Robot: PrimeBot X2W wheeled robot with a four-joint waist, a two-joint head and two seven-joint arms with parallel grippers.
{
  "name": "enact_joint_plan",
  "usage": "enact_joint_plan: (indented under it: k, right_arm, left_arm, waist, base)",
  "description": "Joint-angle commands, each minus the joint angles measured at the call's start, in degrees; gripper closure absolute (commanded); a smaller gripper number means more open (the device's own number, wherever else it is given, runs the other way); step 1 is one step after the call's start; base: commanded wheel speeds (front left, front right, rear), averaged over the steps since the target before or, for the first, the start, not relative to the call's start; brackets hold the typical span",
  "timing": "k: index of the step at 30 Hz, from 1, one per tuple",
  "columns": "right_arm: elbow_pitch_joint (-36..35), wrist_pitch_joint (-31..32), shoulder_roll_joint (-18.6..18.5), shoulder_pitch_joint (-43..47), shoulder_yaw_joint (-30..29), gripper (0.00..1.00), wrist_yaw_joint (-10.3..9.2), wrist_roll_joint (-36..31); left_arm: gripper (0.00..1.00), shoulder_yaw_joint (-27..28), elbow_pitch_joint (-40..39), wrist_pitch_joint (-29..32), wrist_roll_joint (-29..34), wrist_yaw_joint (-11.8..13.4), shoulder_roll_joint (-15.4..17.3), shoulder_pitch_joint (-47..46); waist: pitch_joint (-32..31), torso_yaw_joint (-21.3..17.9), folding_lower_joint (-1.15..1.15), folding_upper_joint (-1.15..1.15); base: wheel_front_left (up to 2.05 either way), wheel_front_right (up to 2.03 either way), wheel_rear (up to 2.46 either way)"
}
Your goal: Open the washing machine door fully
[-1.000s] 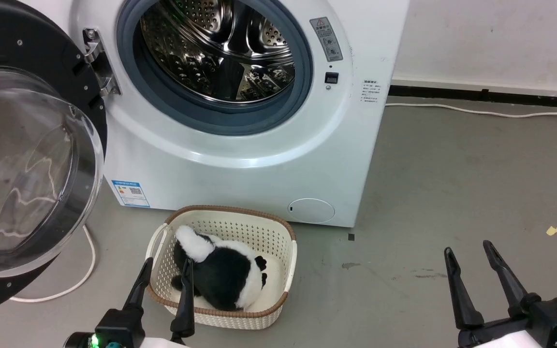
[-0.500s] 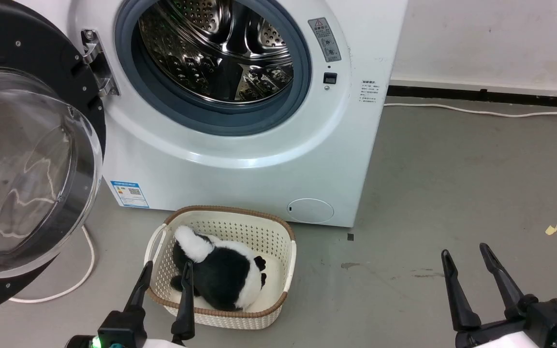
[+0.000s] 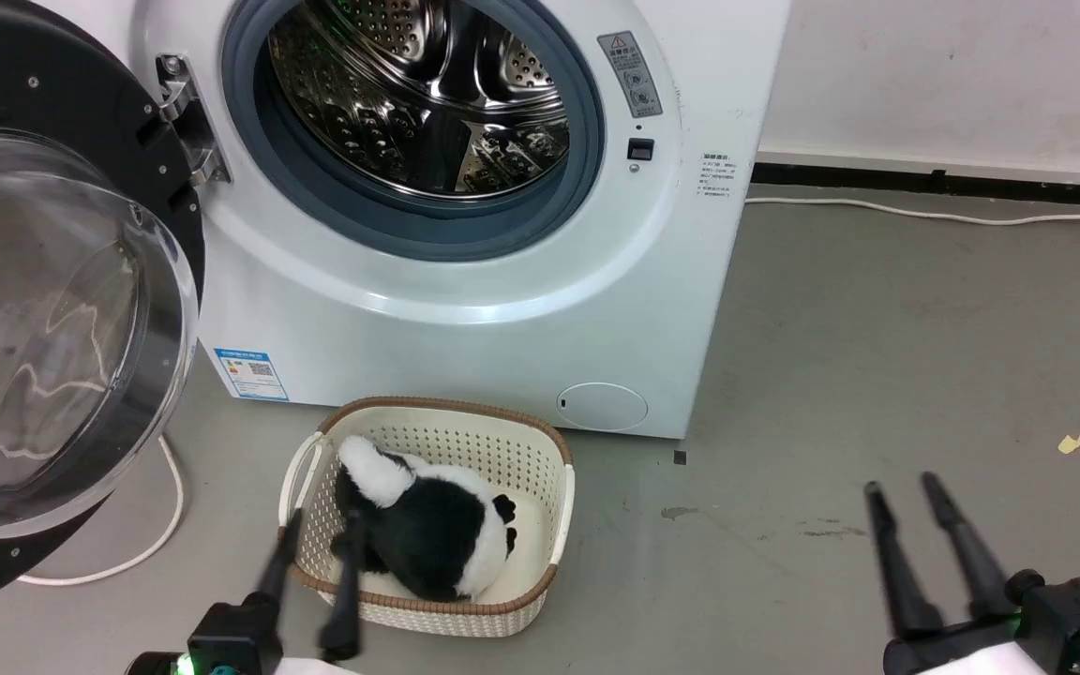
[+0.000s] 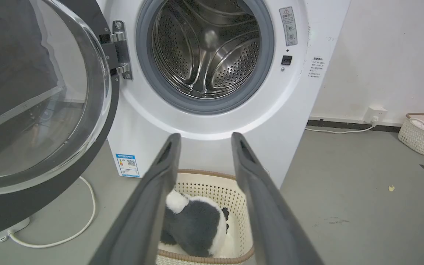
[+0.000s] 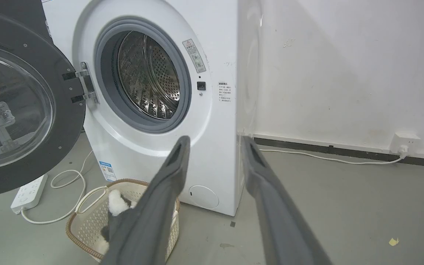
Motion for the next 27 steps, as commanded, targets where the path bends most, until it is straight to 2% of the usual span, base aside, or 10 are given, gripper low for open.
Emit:
enact_joint_plan:
  k: [1, 27]
  right_arm:
    - [0.0, 0.03, 0.0, -0.01, -0.01, 1.0, 0.0, -0.01]
    - [-0.02, 3.41, 0.07, -1.02, 0.26, 1.0, 0.01, -1.3]
  left_arm:
    - [1.0, 0.02, 0.01, 0.04, 0.02, -0.01, 0.01, -0.01]
    - [1.0, 1.56, -1.09, 3.38, 2.08, -0.78, -0.65, -0.84]
  waist:
    - [0.0, -0.01, 0.0, 0.0]
    - [-0.13, -0.81, 0.0, 0.0]
  base:
    - [0.0, 0.0, 0.0]
    - [0.0, 0.0, 0.0]
